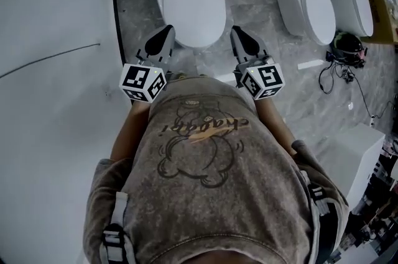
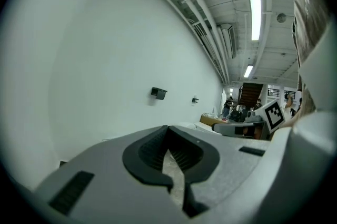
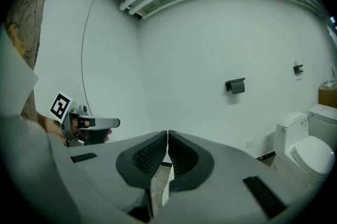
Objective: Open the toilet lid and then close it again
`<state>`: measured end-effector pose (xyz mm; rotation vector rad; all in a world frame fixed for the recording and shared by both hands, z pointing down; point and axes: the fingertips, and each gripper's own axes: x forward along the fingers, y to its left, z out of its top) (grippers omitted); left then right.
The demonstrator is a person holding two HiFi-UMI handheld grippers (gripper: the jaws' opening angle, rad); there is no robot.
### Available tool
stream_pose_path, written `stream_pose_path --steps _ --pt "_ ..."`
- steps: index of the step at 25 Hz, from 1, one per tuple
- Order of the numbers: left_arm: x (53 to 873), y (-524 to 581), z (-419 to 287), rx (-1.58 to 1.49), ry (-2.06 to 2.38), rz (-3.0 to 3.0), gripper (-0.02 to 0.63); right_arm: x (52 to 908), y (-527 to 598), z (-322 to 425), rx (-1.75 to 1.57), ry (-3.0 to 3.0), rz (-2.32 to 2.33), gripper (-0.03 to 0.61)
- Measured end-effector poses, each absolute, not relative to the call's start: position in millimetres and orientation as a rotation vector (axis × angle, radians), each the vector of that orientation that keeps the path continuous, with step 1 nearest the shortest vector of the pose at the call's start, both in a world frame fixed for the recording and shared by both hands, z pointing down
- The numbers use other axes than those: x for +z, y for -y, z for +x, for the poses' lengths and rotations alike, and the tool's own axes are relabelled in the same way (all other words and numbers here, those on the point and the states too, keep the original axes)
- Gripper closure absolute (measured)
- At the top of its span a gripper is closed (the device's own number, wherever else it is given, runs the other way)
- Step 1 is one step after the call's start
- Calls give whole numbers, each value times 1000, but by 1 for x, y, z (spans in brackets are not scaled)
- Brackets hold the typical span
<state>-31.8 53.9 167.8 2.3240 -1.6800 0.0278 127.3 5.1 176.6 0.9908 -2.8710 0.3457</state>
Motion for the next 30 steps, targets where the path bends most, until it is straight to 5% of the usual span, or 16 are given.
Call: stream_pose_path --steps 30 --pt "190 -43 -45 -5 1791 2254 604 195 6 132 356 2882 1034 552"
